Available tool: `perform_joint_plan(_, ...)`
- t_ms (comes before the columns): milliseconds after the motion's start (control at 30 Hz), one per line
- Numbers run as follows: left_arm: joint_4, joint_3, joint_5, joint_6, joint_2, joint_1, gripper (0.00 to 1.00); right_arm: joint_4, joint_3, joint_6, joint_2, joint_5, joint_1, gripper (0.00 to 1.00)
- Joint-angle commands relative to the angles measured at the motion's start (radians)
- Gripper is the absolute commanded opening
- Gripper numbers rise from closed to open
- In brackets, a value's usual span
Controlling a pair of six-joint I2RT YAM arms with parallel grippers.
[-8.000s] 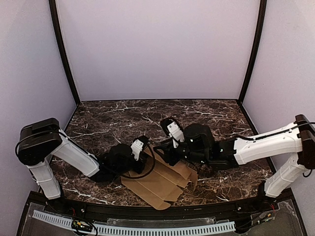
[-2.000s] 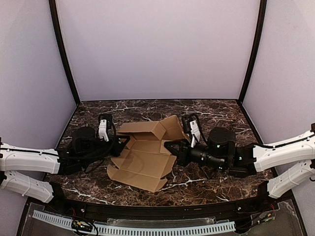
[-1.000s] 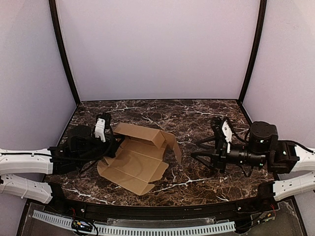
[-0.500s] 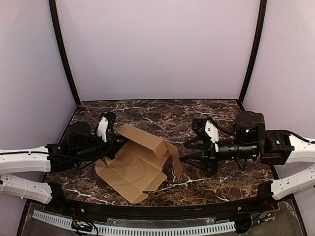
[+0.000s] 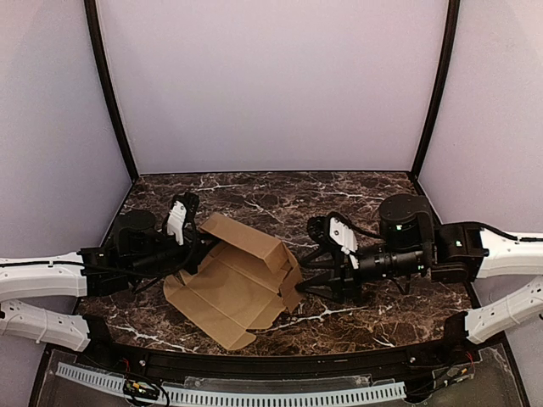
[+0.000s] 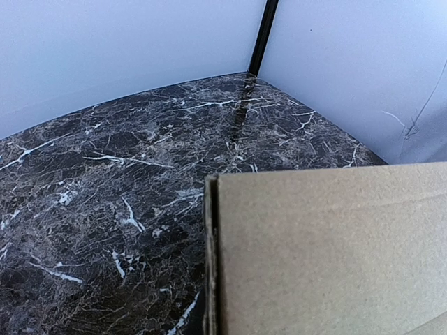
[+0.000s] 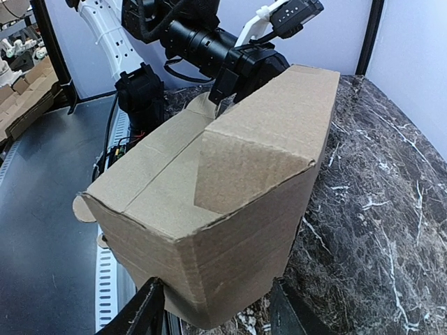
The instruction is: Fold the paper box
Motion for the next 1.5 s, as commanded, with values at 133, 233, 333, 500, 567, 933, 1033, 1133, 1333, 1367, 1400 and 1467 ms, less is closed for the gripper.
perform_joint_plan(133,0.038,-0.016,-0.031,0.07,-0.017,-0.001,0.01,0.066,0.03,0.031,0.035,-0.035,0.001,0.54)
perform_joint_plan(233,0.067,-0.031,-0.03,0.105,-0.021,-0.001,0.01,0.077,0.03,0.048,0.05,-0.044,0.001,0.55)
perform_joint_plan(333,0.088,-0.035,-0.024,0.134,-0.019,-0.001,0.01,0.083,0.03,0.057,0.063,-0.043,0.001,0.56)
perform_joint_plan(500,0.105,-0.032,-0.002,0.191,-0.017,-0.001,0.01,0.107,0.033,0.073,0.08,-0.05,0.001,0.57)
perform_joint_plan(567,0.103,-0.029,-0.008,0.212,-0.018,0.0,0.01,0.115,0.035,0.079,0.087,-0.054,0.002,0.57)
perform_joint_plan(933,0.113,-0.027,-0.072,0.313,-0.015,-0.001,0.01,0.155,0.033,0.119,0.108,-0.027,-0.004,0.57)
perform_joint_plan(1033,0.117,-0.027,-0.088,0.317,-0.01,-0.001,0.01,0.179,0.022,0.136,0.118,-0.035,-0.005,0.57)
perform_joint_plan(1133,0.117,-0.025,-0.115,0.314,-0.006,-0.001,0.01,0.202,0.019,0.141,0.129,-0.055,-0.005,0.57)
perform_joint_plan(1333,0.085,-0.009,-0.234,0.278,0.003,-0.001,0.01,0.2,-0.001,0.143,0.088,-0.031,-0.003,0.59)
perform_joint_plan(1367,0.08,-0.009,-0.245,0.27,0.004,-0.001,0.01,0.201,-0.006,0.142,0.074,-0.014,-0.002,0.59)
perform_joint_plan(1400,0.075,-0.01,-0.256,0.262,0.003,-0.001,0.01,0.202,-0.009,0.141,0.065,0.001,0.001,0.59)
perform_joint_plan(1467,0.07,-0.014,-0.265,0.233,0.003,-0.001,0.01,0.205,-0.011,0.133,0.053,0.035,0.014,0.59)
